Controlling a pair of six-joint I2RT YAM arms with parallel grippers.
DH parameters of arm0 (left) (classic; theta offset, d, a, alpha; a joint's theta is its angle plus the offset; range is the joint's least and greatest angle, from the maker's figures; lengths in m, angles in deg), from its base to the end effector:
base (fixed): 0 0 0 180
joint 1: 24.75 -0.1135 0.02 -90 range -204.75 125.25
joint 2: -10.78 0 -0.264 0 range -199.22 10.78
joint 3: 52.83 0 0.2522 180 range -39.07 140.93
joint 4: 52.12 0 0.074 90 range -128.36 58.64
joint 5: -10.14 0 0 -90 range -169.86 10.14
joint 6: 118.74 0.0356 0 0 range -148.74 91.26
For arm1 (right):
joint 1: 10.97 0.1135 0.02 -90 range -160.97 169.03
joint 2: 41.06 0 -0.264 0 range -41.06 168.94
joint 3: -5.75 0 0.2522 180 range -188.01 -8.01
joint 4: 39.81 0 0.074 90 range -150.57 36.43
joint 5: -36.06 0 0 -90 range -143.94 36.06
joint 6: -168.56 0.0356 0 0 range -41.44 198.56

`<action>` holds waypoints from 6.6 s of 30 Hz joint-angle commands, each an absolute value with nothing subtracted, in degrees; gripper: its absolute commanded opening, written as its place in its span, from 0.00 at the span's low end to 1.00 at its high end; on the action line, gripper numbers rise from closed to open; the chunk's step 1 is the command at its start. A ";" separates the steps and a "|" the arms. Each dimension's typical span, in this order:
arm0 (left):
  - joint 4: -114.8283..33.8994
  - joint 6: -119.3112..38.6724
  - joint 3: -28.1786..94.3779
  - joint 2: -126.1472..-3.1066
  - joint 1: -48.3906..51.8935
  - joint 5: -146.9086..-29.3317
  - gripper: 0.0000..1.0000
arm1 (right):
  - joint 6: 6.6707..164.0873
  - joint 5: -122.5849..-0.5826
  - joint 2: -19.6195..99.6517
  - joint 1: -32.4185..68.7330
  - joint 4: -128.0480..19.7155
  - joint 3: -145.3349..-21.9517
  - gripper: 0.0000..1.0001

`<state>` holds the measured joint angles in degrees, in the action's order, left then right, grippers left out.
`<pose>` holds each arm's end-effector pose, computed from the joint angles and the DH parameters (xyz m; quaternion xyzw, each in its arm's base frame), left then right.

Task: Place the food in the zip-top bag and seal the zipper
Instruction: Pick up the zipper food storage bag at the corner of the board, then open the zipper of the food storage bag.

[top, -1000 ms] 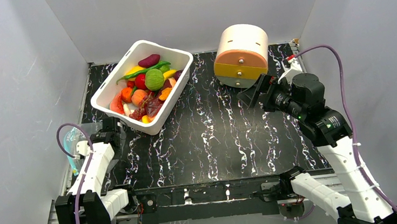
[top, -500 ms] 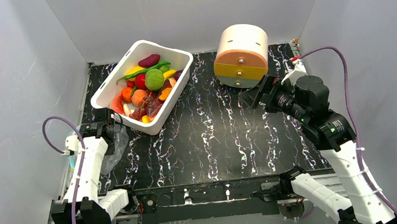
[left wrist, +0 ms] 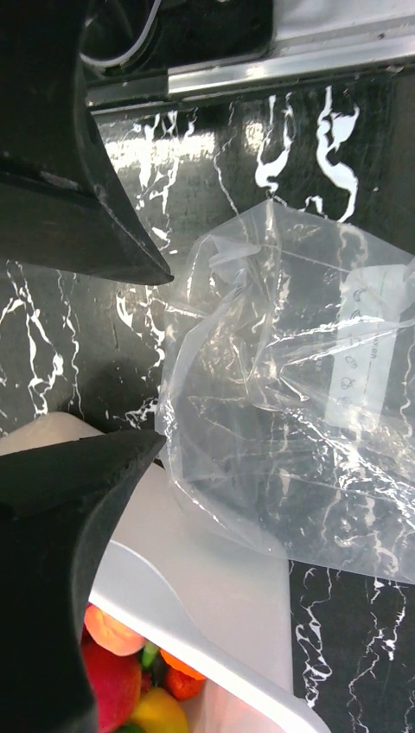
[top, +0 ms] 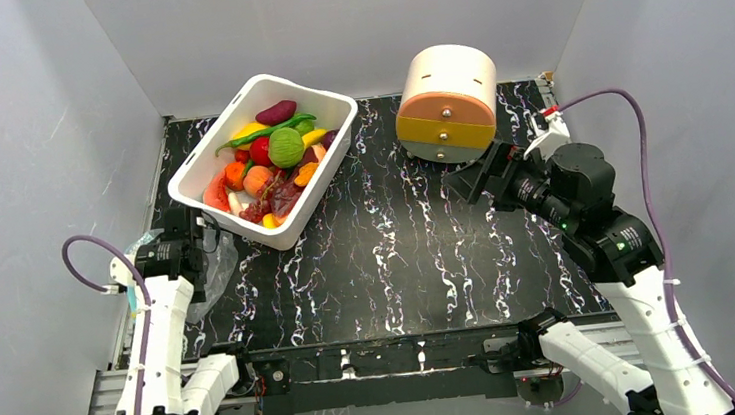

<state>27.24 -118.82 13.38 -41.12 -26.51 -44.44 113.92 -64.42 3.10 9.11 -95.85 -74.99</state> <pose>0.1442 0.0251 0.2902 -0.7139 0.5998 0.0697 0.3545 0.1254 0.0527 0.4114 0.0558 0.8128 0.3335 0.4743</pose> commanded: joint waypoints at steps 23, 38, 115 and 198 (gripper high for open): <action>17.04 -123.61 2.79 -51.65 -43.11 -48.63 0.83 | 112.14 -68.35 12.63 8.79 -95.97 -84.60 0.96; 5.25 -120.19 -3.86 -56.39 -43.20 -54.46 0.72 | 114.44 -69.13 11.37 8.81 -94.39 -82.30 0.96; -47.50 -39.03 8.85 -44.95 -0.40 -118.23 0.00 | 120.92 -69.68 11.56 8.81 -89.72 -78.47 0.87; -45.37 -33.40 3.29 -41.68 5.59 -107.32 0.68 | 153.18 -65.87 7.78 8.79 -96.10 -62.06 0.00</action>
